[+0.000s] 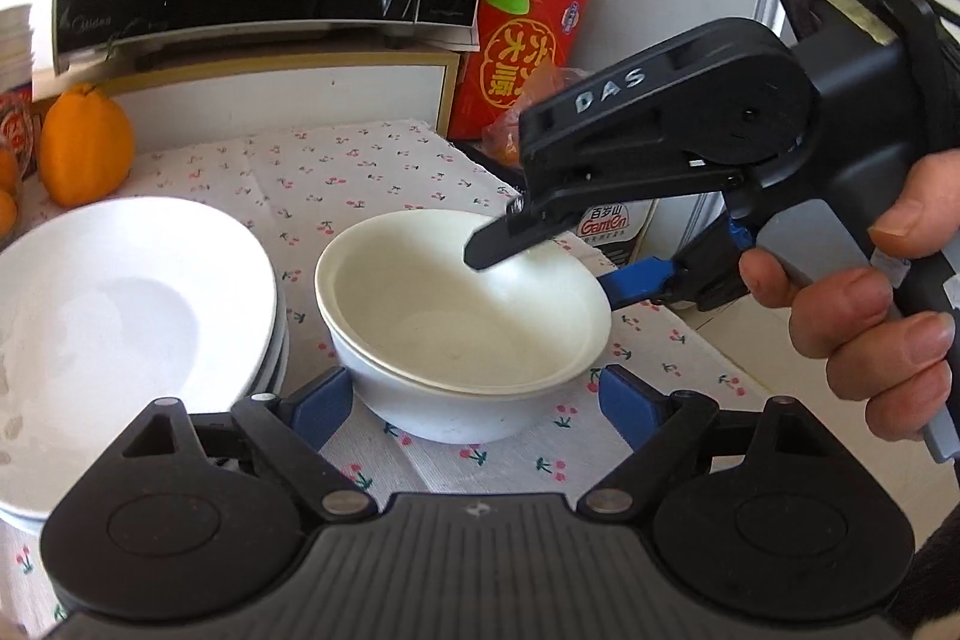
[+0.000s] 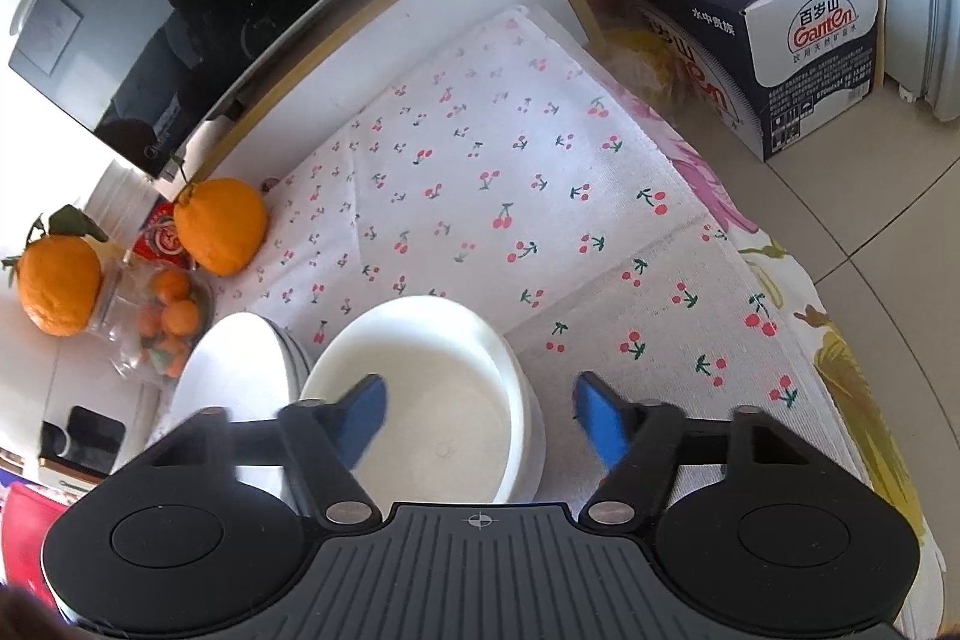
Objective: Organize plates and bowls
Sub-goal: 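Lift the bowl stack and carry it over the blue-rimmed plate stack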
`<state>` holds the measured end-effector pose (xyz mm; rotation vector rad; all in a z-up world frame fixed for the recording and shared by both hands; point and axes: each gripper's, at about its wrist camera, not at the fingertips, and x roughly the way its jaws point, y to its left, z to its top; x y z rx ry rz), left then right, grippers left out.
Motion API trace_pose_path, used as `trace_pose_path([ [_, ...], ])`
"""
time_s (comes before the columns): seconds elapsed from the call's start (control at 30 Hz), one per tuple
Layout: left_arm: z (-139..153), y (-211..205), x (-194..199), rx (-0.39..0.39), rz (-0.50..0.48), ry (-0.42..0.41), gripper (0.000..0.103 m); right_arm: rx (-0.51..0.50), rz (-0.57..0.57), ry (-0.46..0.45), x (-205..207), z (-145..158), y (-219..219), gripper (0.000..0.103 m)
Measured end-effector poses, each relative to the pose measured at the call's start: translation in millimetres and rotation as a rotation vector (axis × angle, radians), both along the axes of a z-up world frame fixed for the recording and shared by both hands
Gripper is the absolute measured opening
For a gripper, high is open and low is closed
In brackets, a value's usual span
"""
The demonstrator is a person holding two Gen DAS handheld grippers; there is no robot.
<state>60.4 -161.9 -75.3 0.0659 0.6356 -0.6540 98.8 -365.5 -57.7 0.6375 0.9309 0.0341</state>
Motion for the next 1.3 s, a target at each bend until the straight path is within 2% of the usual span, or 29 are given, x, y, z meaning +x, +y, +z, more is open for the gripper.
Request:
trace_pose_path([
  [0.07, -1, -1, 0, 0.012, 0.004, -0.003, 0.086, -0.008, -0.002, 0.009, 2, -3, 0, 0.043],
  [0.13, 0, -2, 0, 0.022, 0.009, -0.007, 0.086, -0.014, -0.004, 0.021, 3, -6, 1, 0.033],
  [0.2, 1, -3, -1, 0.032, 0.015, -0.018, 0.082, -0.030, -0.005, 0.029, 5, -7, 2, 0.030],
  [0.33, 2, -2, 0, 0.034, 0.020, -0.022, 0.082, -0.085, 0.013, 0.026, 6, -8, 7, 0.024],
  [0.5, 3, -3, -1, 0.030, 0.023, -0.023, 0.081, -0.127, 0.032, 0.017, 6, -6, 12, 0.024],
  [0.77, 11, 0, -6, 0.014, 0.030, -0.037, 0.078, -0.115, 0.022, 0.014, 2, -2, 10, 0.024],
  [1.3, 29, 15, -11, -0.025, 0.041, -0.076, 0.077, -0.112, 0.033, -0.124, -13, 28, 17, 0.024],
])
